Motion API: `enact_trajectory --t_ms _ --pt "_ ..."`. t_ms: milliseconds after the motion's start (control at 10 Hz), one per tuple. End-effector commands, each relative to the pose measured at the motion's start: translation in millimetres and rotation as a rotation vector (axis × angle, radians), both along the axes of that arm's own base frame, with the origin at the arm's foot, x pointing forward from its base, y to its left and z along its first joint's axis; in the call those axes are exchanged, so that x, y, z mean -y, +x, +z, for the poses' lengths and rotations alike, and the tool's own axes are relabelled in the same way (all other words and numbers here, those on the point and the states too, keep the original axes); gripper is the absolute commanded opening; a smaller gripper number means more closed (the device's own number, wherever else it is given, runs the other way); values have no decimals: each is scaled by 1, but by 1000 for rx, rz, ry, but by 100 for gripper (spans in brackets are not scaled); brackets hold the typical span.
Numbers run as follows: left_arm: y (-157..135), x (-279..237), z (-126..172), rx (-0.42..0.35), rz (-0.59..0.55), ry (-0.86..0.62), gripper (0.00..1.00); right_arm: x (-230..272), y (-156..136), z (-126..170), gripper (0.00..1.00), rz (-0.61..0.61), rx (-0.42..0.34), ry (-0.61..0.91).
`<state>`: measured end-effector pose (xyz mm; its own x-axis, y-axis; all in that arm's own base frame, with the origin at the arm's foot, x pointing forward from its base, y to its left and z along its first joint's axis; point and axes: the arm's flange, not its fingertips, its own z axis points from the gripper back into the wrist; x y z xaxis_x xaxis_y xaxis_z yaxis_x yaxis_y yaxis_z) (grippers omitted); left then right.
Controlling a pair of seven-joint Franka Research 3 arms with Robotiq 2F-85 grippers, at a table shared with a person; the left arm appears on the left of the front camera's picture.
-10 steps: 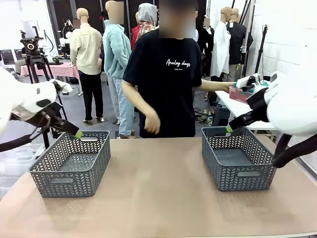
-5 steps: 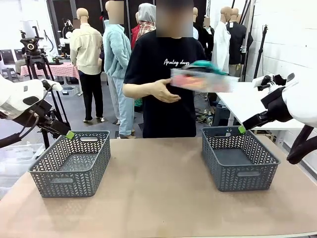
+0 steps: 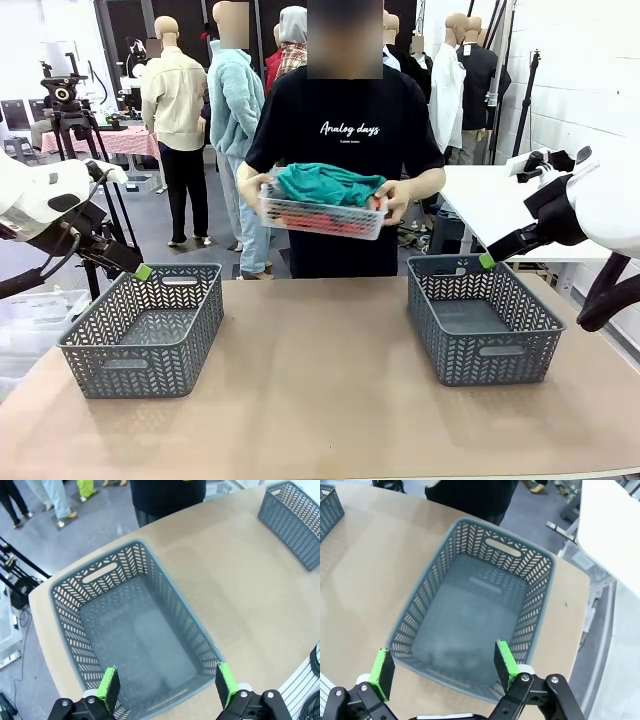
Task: Sort the tops and bottoms.
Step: Lift clothes from the center of the table with your left hand.
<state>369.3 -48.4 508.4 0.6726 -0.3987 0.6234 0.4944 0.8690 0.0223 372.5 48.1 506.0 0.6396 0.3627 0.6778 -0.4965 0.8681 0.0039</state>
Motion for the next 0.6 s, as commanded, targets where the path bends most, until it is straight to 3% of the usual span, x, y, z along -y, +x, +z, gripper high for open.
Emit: enact_trajectory --t_ms 0,500 --pt "1 -3 -1 2 -3 -2 100 0 2 -1 100 -1 0 16" --pt "1 -3 -1 2 -3 -2 100 0 2 -1 100 -1 0 16"
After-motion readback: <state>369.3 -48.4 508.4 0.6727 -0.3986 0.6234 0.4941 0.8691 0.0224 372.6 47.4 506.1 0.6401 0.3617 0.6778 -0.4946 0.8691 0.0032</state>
